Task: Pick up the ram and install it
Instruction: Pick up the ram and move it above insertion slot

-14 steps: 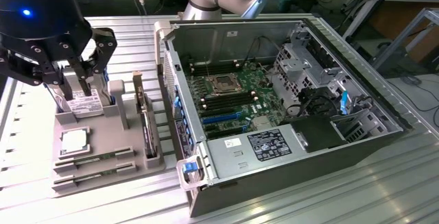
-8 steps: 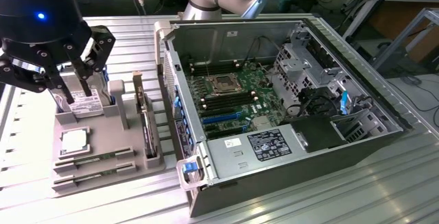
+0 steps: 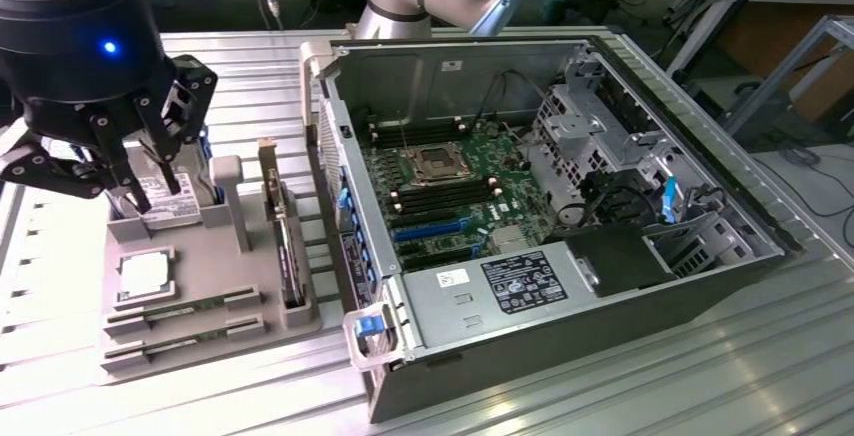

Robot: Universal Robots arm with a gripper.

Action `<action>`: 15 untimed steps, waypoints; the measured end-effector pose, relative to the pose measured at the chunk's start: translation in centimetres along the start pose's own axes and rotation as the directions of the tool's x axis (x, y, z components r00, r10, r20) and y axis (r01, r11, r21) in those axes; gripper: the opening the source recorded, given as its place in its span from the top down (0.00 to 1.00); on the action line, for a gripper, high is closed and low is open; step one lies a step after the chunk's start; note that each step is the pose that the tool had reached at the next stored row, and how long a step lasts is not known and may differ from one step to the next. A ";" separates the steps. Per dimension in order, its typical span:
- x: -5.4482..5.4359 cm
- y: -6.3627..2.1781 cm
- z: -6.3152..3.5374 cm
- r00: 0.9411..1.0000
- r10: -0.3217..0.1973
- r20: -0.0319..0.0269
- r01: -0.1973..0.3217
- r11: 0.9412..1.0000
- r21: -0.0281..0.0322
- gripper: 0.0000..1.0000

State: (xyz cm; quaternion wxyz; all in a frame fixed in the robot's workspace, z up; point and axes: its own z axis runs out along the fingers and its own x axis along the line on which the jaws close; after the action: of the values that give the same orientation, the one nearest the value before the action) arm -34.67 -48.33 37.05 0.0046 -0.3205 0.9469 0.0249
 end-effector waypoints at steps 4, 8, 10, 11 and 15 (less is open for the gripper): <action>0.0 -0.03 0.72 0.996 -0.085 -0.004 0.085 0.996 -0.002 0.70; 0.0 -0.06 1.45 0.983 -0.182 -0.008 0.182 0.983 -0.005 0.70; 0.0 -0.08 1.92 0.970 -0.245 -0.010 0.245 0.970 -0.007 0.70; 0.1 -0.09 2.17 0.960 -0.278 -0.011 0.278 0.961 -0.009 0.70; 0.1 -0.13 2.95 0.927 -0.376 -0.015 0.376 0.927 -0.013 0.70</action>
State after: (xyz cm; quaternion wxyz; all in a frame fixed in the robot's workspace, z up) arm -34.67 -48.33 34.10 -0.0003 -0.4961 0.8679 0.0254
